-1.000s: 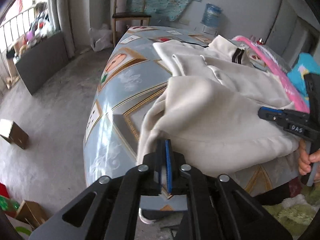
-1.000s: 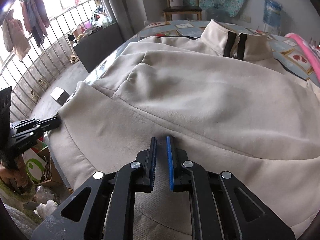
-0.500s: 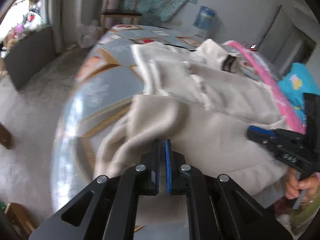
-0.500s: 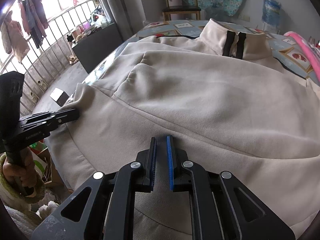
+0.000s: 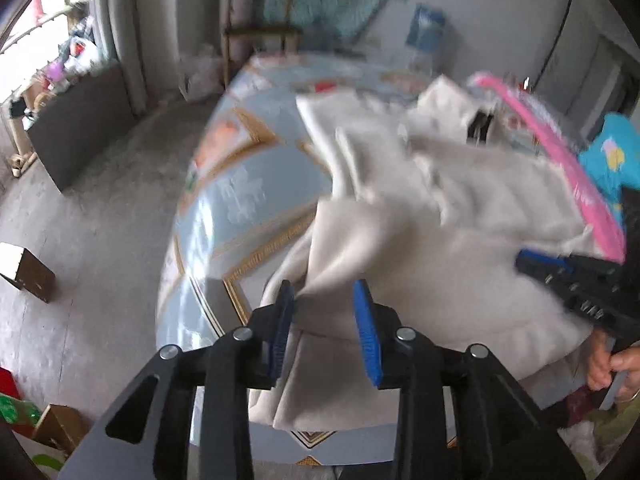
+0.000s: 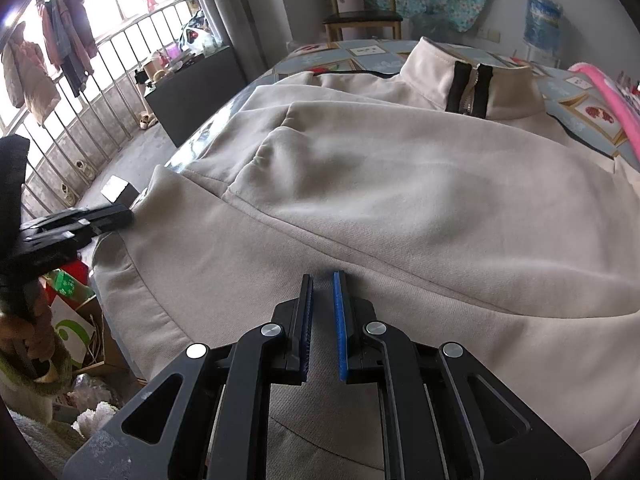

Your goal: Fold large clothes

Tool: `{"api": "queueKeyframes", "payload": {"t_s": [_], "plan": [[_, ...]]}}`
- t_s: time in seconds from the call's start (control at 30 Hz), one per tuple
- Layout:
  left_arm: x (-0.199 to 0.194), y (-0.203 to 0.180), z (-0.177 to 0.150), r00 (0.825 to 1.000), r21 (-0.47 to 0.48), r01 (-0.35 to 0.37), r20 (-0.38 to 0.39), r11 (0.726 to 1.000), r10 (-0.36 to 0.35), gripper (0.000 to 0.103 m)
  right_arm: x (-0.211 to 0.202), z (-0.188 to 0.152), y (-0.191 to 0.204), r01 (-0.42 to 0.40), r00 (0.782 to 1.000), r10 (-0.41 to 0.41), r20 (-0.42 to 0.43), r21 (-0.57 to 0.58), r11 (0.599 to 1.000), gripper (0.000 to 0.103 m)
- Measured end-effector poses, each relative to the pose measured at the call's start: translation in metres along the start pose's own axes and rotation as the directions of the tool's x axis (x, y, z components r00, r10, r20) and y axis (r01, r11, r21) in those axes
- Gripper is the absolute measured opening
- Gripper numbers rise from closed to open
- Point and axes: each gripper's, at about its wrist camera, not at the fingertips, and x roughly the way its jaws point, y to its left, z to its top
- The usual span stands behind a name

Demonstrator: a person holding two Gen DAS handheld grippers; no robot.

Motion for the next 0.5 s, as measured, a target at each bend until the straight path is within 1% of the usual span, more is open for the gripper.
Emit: {"api": "queueKeyframes", "payload": {"t_s": [0.1, 0.17, 0.23, 0.37, 0.4, 0.47, 0.5], "plan": [[0.001, 0.005, 0.0, 1.0, -0.002, 0.022, -0.001, 1.0, -0.022, 0.03, 0.0, 0.0, 0.001, 0.002, 1.0, -0.002, 0.001, 0.002, 1.0, 0.009], [0.003, 0.013, 0.0, 0.999, -0.038, 0.031, -0.017, 0.999, -0.032, 0.03, 0.0, 0.0, 0.001, 0.001, 1.0, -0.001, 0.002, 0.002, 1.0, 0.009], [0.005, 0.02, 0.0, 0.998, -0.078, 0.062, -0.027, 0.995, -0.064, 0.03, 0.0, 0.0, 0.001, 0.002, 1.0, -0.002, 0.001, 0.002, 1.0, 0.009], [0.005, 0.018, -0.001, 0.997, -0.049, 0.057, -0.047, 0.997, -0.059, 0.03, 0.0, 0.0, 0.001, 0.002, 1.0, -0.002, 0.004, 0.002, 1.0, 0.009], [0.004, 0.017, -0.001, 0.997, -0.049, 0.058, -0.048, 0.997, -0.06, 0.028, 0.001, 0.0, 0.001, 0.002, 1.0, -0.002, 0.004, 0.003, 1.0, 0.009], [0.001, 0.016, -0.001, 0.998, -0.04, 0.038, -0.039, 0.998, -0.04, 0.014, 0.0, 0.0, 0.001, -0.001, 1.0, 0.001, 0.004, 0.003, 1.0, 0.009], [-0.006, 0.013, 0.0, 1.0, -0.025, 0.023, -0.013, 0.999, -0.023, 0.011, 0.0, 0.0, 0.0, -0.002, 1.0, 0.002, 0.004, 0.002, 1.0, 0.009]]}}
